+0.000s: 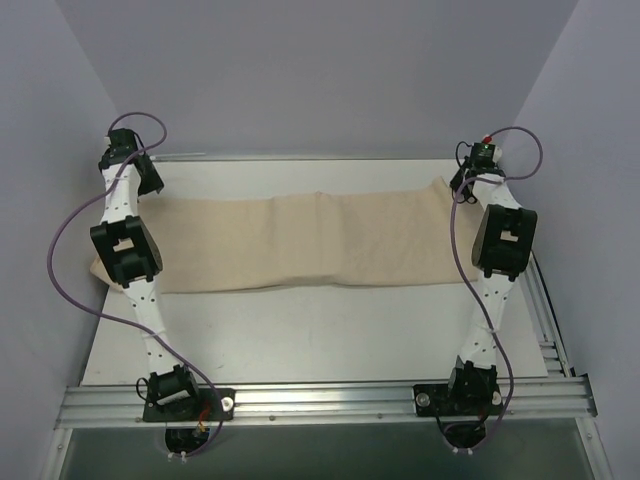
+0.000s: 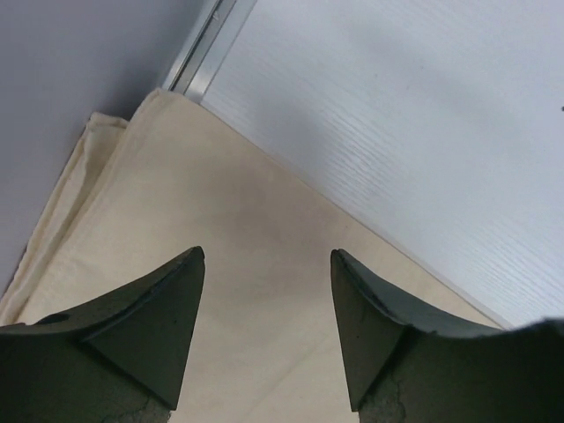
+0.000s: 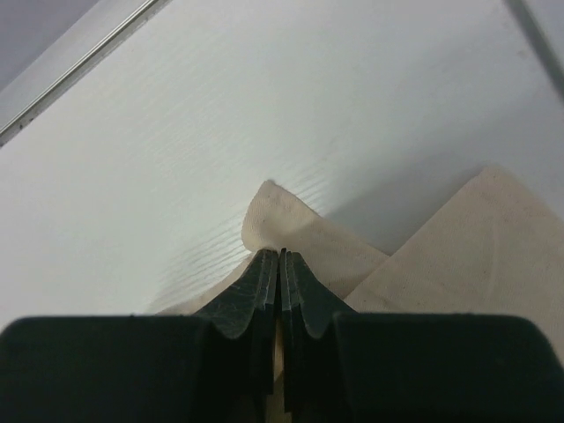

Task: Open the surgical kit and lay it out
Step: Open the surgical kit at the center of the board.

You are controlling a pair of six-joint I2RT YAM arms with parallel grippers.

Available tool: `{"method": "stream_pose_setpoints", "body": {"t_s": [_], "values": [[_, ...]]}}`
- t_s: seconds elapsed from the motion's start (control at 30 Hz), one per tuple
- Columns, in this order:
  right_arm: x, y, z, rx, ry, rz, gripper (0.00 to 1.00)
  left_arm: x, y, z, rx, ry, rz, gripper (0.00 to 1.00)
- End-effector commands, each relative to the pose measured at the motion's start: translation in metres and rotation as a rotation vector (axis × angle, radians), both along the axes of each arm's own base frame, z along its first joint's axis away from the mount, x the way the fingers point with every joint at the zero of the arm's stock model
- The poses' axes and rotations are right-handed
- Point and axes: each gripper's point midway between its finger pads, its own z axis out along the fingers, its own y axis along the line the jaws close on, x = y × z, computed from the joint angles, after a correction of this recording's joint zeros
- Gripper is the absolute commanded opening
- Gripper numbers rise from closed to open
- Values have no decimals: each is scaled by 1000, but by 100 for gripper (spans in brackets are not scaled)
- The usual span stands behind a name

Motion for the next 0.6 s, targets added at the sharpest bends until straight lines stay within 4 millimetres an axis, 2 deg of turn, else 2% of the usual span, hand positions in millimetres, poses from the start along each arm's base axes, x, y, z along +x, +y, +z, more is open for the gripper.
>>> {"method": "stream_pose_setpoints", "body": {"t_s": [0.0,0.07,0.1,0.2,0.23,0.3,0.33,0.37,0.47,0.57], "values": [[14,17,42,39,-113,40,1,25,13,39,94,-142,-87,69],[15,25,41,71,-116,65,1,22,22,29,103,-114,-76,71],[14,26,43,75,-118,69,1,25,25,35,106,-129,-61,71],[14,29,55,67,-138,95,0,23,33,27,87,-132,1,70],[14,31,55,65,-137,107,0,25,34,30,75,-152,43,69],[12,30,58,44,-136,124,0,26,34,16,46,-137,70,69],[11,31,56,43,-130,130,0,29,33,19,25,-161,102,69],[9,32,56,32,-127,143,0,27,32,5,9,-133,117,68],[3,30,55,25,-118,146,0,23,37,-3,-1,-120,212,65],[2,30,54,28,-131,150,0,24,33,-14,-29,-123,241,65]]}}
